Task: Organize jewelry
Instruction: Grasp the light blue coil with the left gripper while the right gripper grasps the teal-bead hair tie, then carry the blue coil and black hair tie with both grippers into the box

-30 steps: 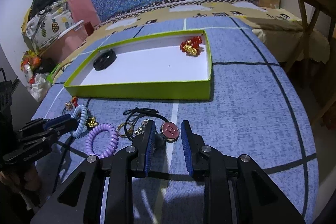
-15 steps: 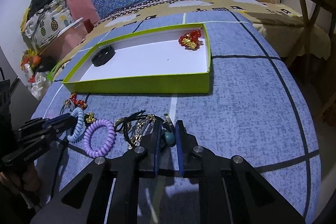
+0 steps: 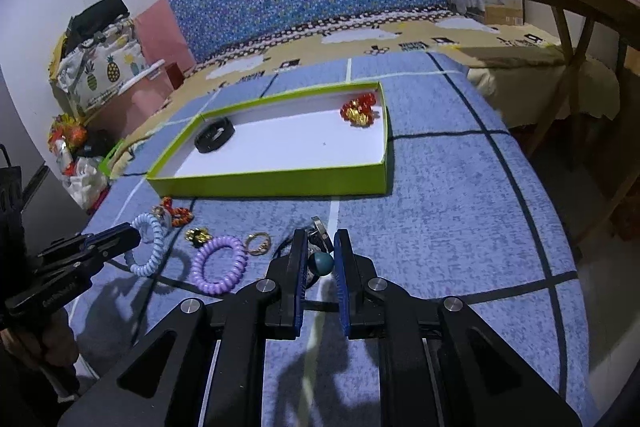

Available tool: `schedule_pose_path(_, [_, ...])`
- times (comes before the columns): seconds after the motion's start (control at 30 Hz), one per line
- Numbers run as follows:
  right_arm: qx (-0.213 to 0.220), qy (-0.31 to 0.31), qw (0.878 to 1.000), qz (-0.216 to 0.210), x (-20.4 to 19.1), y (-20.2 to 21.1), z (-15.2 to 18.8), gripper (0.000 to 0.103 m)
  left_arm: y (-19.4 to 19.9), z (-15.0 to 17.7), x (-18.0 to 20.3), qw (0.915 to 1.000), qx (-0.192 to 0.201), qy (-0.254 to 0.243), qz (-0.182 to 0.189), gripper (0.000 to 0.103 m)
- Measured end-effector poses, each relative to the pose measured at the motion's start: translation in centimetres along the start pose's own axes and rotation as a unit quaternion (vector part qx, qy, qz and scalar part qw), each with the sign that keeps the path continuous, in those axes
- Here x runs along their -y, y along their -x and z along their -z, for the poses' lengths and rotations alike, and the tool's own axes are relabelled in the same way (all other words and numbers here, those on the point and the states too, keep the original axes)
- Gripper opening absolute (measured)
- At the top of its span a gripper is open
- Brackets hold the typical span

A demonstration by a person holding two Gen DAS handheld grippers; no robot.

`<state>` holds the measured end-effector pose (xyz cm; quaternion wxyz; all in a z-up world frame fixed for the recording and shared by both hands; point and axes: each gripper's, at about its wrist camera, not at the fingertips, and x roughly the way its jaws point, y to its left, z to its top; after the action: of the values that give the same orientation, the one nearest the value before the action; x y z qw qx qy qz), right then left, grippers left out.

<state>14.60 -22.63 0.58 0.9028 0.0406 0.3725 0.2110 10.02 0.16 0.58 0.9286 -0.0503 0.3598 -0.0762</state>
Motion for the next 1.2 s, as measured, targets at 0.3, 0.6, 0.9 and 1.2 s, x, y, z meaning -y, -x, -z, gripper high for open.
schedule_pose_path(0.3, [0.025, 0.009, 1.0, -0.006, -0.9, 1.8, -0.7, 0.013, 1.4, -0.5, 0.3, 0.9998, 0.018, -0.001, 0.003, 0.01])
schedule_pose_path(0.6, [0.046, 0.02, 0.999, -0.016, -1.8, 2.5, -2.0, 0.013, 2.4, -1.7, 0.4, 0.9992, 0.039, -0.004, 0.002, 0.01])
schedule_pose_path(0.9, [0.047, 0.019, 0.999, -0.02, -1.4, 1.4, -3.2, 0.013, 1.7, -3.1, -0.2, 0.9986, 0.051, -0.007, -0.014, 0.01])
schedule_pose_path(1.2, [0.046, 0.023, 0.999, -0.008, -0.4, -1.2, -5.5, 0.013, -0.5, -5.3, -1.8, 0.9976, 0.057, -0.008, -0.039, 0.01])
